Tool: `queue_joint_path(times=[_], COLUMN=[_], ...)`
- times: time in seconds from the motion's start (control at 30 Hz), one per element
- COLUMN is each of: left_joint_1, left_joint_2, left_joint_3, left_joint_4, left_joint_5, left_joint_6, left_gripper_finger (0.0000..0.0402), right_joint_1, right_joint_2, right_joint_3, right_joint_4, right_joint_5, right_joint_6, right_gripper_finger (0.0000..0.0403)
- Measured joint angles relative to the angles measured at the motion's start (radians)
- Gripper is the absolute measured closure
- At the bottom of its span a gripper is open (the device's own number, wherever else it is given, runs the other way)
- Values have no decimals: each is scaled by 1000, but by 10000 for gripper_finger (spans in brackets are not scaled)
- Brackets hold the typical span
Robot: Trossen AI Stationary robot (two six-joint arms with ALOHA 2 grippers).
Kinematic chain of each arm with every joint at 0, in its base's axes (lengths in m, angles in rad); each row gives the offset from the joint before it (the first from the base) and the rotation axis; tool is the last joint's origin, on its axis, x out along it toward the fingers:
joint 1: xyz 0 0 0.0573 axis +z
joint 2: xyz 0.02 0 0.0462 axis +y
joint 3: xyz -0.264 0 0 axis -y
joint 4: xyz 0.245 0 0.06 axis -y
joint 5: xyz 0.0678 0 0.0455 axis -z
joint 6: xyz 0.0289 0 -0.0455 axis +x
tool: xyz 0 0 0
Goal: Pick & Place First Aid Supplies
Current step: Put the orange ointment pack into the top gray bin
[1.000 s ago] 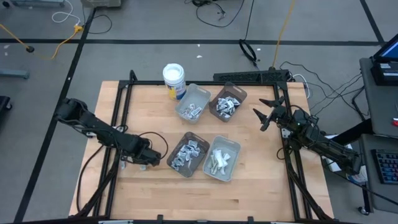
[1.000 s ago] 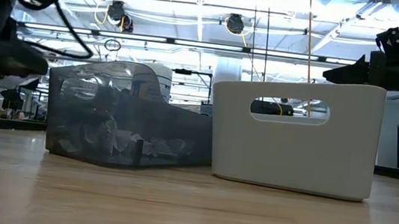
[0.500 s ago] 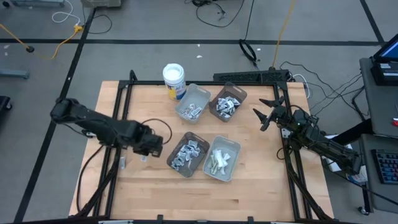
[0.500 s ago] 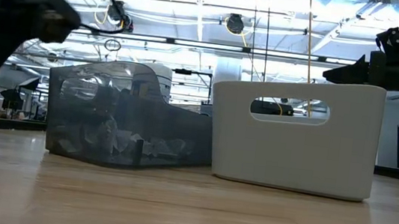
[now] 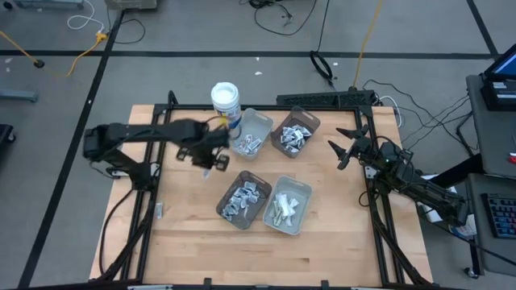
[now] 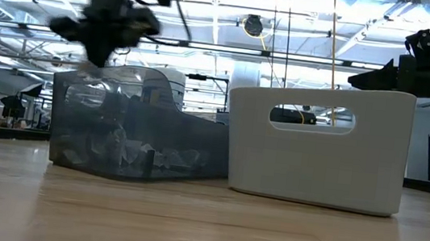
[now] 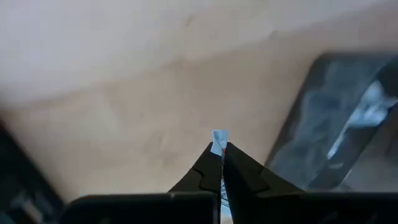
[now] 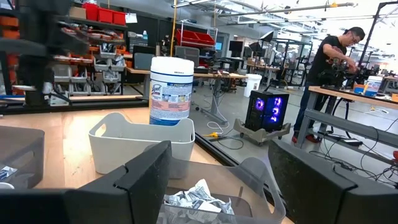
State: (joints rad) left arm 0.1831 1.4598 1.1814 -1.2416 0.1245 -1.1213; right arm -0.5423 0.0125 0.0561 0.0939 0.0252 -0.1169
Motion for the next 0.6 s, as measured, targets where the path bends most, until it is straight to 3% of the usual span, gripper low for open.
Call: queue_joint_path(times=[0.23, 0.6], left_joint_1=[167, 310], left_joint_2=[195, 450], left_joint_3=[216, 528], left_joint_4=[-3, -18], left_joint_5=[7, 19], left_joint_6=[235, 415], left_gripper_finger=[395, 397], right_joint_1=[0, 0], right_joint_2=[0, 0], right_joint_3=[0, 0], right_joint_4=[0, 0], right_joint_5=[0, 0], right_joint_6=[0, 0], right_gripper_finger=[140, 140])
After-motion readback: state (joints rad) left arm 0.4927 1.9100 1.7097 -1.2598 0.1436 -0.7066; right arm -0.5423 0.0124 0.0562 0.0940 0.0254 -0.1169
